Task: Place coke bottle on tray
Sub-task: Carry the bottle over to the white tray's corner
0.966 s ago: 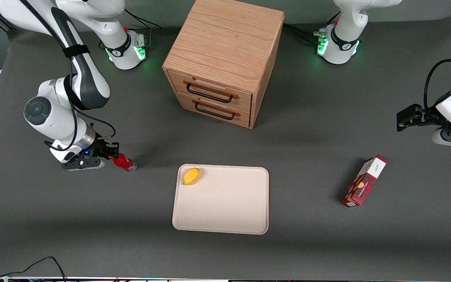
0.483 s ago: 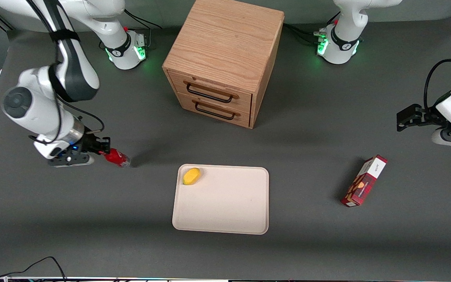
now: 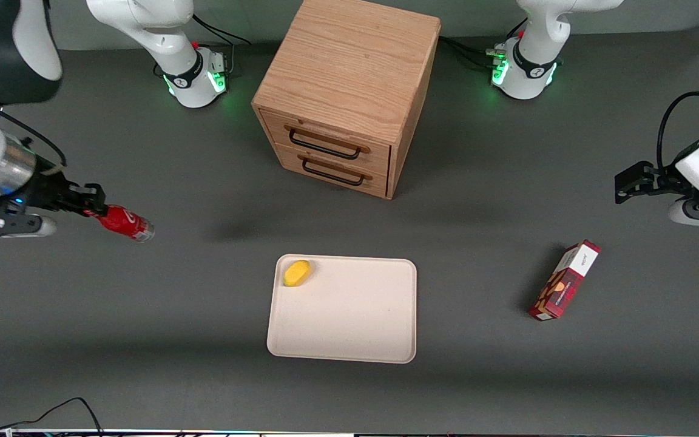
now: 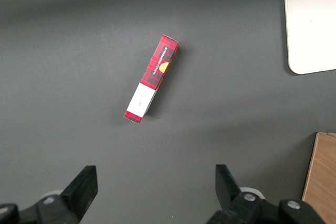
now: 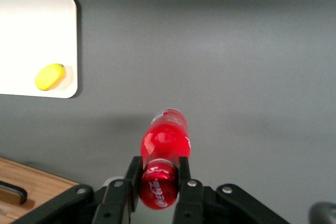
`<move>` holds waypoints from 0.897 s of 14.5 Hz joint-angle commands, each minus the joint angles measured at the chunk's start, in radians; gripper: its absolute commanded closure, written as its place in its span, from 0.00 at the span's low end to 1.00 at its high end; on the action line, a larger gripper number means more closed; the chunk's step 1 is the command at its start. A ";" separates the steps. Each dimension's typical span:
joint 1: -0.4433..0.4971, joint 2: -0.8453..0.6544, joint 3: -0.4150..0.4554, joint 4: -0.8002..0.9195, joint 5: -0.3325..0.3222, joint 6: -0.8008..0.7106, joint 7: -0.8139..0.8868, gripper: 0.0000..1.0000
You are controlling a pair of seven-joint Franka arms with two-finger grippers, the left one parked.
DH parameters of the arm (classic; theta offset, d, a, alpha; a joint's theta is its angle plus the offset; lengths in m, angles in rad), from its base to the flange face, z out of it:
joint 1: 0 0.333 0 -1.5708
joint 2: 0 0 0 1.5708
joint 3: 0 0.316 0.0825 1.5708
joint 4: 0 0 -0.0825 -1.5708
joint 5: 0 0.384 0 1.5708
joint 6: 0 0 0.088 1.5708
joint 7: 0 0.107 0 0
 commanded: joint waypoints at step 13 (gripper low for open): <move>0.296 0.528 -0.001 0.441 -0.018 0.238 0.139 1.00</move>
